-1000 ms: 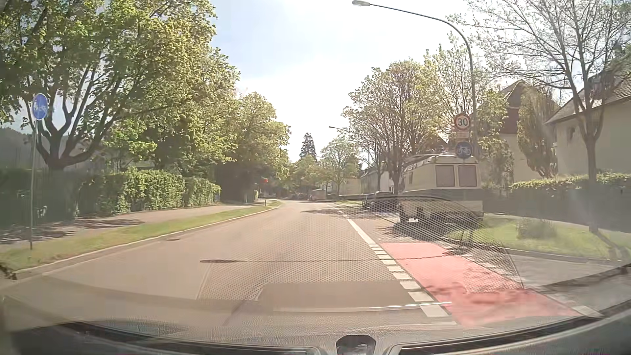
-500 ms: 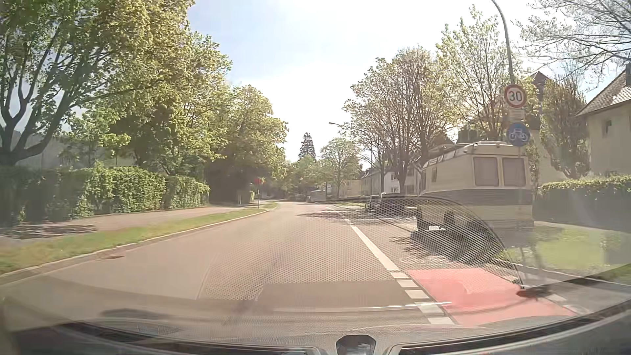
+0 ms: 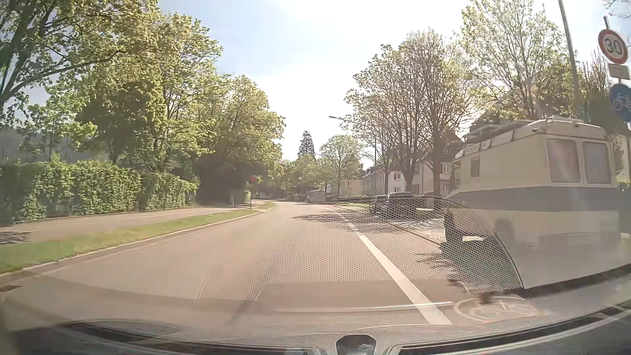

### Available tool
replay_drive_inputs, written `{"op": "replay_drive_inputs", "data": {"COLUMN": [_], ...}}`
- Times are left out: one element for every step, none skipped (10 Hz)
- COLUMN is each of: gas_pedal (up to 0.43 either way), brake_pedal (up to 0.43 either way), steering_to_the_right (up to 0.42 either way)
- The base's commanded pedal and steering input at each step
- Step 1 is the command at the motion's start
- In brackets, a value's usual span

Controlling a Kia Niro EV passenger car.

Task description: Follow the waypoints while adhering to traffic rules and regulations

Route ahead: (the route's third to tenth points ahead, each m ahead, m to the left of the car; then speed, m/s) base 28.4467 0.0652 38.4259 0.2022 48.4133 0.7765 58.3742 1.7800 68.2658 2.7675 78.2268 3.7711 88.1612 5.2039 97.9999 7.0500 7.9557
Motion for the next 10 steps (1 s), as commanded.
{"op": "replay_drive_inputs", "data": {"gas_pedal": [0.047, 0.047, 0.047, 0.047, 0.047, 0.039, 0.039, 0.039, 0.039, 0.039], "brake_pedal": [0.000, 0.000, 0.000, 0.000, 0.000, 0.000, 0.000, 0.000, 0.000, 0.000], "steering_to_the_right": [0.002, 0.001, 0.001, 0.001, 0.001, 0.000, -0.001, -0.001, -0.001, -0.001]}}
